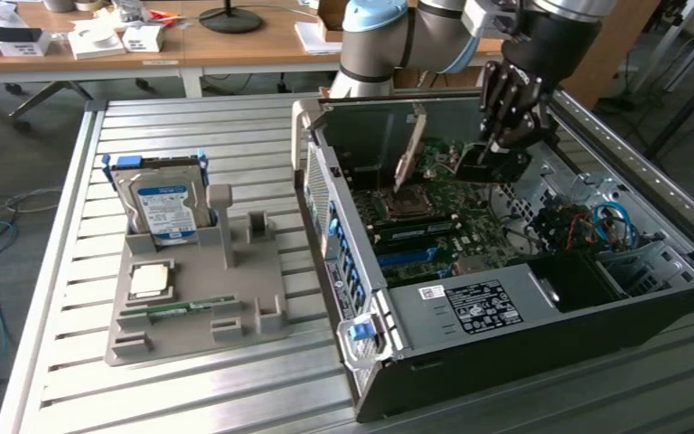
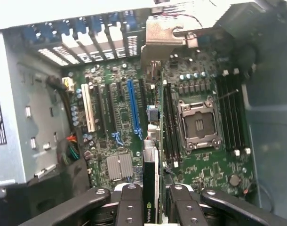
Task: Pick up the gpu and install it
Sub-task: 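Insert the gpu into the slot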
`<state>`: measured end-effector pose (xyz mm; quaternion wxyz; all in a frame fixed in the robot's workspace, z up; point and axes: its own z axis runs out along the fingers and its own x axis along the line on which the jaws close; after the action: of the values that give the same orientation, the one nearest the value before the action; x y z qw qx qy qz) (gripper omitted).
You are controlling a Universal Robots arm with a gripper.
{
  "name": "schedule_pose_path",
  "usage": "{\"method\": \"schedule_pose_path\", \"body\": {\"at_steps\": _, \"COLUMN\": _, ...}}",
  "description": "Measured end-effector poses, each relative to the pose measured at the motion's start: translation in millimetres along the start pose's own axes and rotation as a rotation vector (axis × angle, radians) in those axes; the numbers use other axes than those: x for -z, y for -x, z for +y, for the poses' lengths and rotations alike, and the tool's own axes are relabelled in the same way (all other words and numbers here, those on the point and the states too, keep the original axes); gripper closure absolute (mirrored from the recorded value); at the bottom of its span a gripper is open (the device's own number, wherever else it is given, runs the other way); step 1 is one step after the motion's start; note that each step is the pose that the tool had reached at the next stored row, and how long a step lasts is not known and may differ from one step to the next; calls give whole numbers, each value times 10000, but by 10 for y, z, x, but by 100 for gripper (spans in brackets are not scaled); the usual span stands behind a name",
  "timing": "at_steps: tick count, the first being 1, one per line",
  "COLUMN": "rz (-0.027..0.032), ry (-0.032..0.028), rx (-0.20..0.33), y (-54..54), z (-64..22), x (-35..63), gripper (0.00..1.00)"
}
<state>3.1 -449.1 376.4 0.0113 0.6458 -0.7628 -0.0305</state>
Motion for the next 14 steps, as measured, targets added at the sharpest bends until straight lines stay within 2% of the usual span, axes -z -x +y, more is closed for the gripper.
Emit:
{"method": "schedule_pose_path", "body": {"at_steps": 10, "rz": 91, "ry": 33, "rx": 1512, "y": 2, "z": -1, "x": -22, "gripper": 74}}
{"method": "schedule_pose_path", "body": {"at_steps": 14, "rz": 100, "ry": 35, "rx": 1634, "y": 2, "z": 0, "x": -23, "gripper": 74}}
